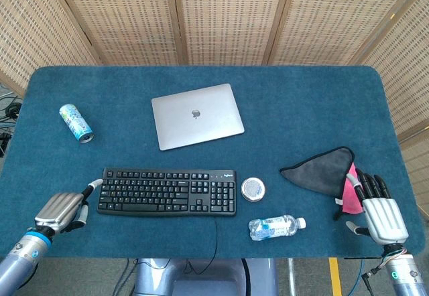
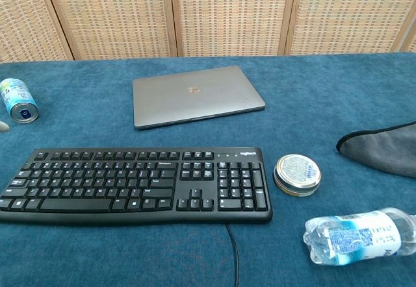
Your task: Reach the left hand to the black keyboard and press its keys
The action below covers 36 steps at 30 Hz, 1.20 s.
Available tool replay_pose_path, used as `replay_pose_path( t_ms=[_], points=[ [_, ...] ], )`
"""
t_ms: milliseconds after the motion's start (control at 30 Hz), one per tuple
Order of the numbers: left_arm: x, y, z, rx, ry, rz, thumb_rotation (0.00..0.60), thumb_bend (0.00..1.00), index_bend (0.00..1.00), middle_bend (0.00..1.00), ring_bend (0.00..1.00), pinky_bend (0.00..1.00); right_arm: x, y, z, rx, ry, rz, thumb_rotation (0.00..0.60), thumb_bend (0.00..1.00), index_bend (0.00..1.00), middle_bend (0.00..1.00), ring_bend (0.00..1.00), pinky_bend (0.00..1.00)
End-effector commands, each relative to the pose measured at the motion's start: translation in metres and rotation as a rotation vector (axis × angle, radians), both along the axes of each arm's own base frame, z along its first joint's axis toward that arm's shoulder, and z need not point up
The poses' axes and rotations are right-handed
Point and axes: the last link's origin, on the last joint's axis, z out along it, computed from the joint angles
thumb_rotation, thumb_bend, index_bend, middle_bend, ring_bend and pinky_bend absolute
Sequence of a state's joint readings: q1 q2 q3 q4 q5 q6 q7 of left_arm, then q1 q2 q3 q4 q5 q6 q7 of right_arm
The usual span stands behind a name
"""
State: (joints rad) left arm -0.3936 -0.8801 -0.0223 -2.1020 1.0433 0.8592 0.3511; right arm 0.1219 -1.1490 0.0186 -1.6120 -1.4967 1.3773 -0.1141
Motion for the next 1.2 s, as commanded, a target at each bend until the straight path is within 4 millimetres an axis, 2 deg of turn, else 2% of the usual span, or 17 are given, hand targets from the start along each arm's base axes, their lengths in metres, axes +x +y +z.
replay_pose_path(
  t_ms=[33,267,700,1200],
  points=[
    [0.003,0.006,-0.001,-0.071,0.04,0.016,0.6,0.8,0.0,0.72,0.68,0.44,0.0,0.0,0.001,-0.001,-0.003,-0.002,0.6,0.02,0.0,0.0,0.0,0.0],
    [-0.008,0.019,-0.015,-0.09,0.09,0.083,0.6,0.81,0.0,0.72,0.68,0.44,0.0,0.0,0.002,0.0,-0.011,-0.001,0.6,0.02,0.0,0.0,0.0,0.0],
    [-0.014,0.032,-0.038,-0.126,0.106,0.152,0.6,0.81,0.0,0.72,0.68,0.44,0.0,0.0,0.003,-0.004,-0.019,0.001,0.6,0.02,0.0,0.0,0.0,0.0],
    [-0.009,0.034,-0.05,-0.144,0.104,0.147,0.6,0.81,0.0,0.72,0.68,0.44,-0.001,0.0,0.004,-0.007,-0.025,0.002,0.6,0.02,0.0,0.0,0.0,0.0]
  ],
)
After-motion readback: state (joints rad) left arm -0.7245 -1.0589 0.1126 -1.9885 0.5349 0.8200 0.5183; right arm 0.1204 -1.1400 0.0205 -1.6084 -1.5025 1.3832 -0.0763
